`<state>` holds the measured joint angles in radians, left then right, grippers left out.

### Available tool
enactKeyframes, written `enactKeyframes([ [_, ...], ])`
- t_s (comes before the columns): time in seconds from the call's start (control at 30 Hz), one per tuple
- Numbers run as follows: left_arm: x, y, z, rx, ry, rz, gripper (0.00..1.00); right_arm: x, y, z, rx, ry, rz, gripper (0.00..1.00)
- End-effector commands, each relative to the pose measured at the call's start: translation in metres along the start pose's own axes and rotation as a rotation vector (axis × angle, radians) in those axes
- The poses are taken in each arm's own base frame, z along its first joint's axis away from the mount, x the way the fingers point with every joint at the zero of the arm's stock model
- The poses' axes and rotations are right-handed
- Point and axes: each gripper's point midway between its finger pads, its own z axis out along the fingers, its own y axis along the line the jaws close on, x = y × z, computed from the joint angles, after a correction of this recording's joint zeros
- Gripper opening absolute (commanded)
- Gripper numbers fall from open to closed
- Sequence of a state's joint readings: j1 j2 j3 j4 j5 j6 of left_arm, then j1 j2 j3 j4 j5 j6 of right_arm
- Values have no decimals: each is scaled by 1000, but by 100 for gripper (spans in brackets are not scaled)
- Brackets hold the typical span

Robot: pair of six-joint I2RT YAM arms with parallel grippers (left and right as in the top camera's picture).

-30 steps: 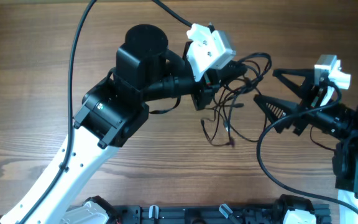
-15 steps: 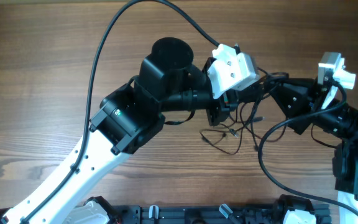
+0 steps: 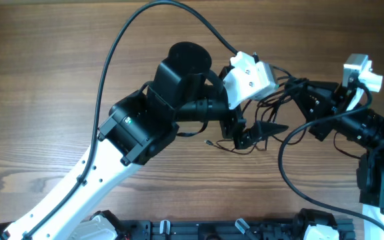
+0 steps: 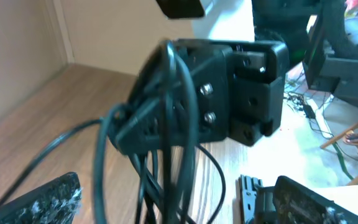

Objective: Untangle cables

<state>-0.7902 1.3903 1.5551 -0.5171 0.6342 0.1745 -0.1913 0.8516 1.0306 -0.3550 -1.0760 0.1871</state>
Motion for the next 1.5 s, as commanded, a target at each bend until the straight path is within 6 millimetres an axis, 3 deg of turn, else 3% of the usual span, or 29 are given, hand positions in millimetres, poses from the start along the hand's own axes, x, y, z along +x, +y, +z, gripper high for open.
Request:
enactKeyframes([
  [0.0, 3, -3, 1, 12, 20, -12, 100, -4, -10, -2, 66, -20, 53, 4],
  [0.1, 3, -3, 1, 11, 20, -12, 100, -3, -5, -1, 39, -16, 74, 4],
  [0.3, -3, 5, 9, 3, -8, 13, 100, 3, 28, -3, -155, 31, 71, 4],
  [0.33, -2, 6, 11, 3, -9, 14, 94, 4, 31, -4, -171, 36, 73, 4],
  [0.4, -3, 10, 15, 1, -14, 18, 61, 6, 32, -4, -175, 41, 77, 4],
  [0.47, -3, 17, 16, -36, -16, 21, 11, 8, 31, -4, -174, 46, 88, 4],
  [0.5, -3, 20, 16, -57, -14, 20, 4, 8, 31, -4, -174, 47, 84, 4],
  [0.73, -2, 52, 10, -245, -9, -39, 4, 21, 15, -2, -84, 74, 115, 4],
  [1.07, 0, 76, 1, -400, -5, -70, 4, 24, 14, -3, -77, 79, 81, 4],
  [1.27, 3, 110, -18, -628, -33, -195, 4, 26, 14, -3, -77, 84, 89, 4],
  [1.47, 6, 134, -39, -807, -70, -275, 4, 29, 47, -9, -280, 78, -94, 4],
])
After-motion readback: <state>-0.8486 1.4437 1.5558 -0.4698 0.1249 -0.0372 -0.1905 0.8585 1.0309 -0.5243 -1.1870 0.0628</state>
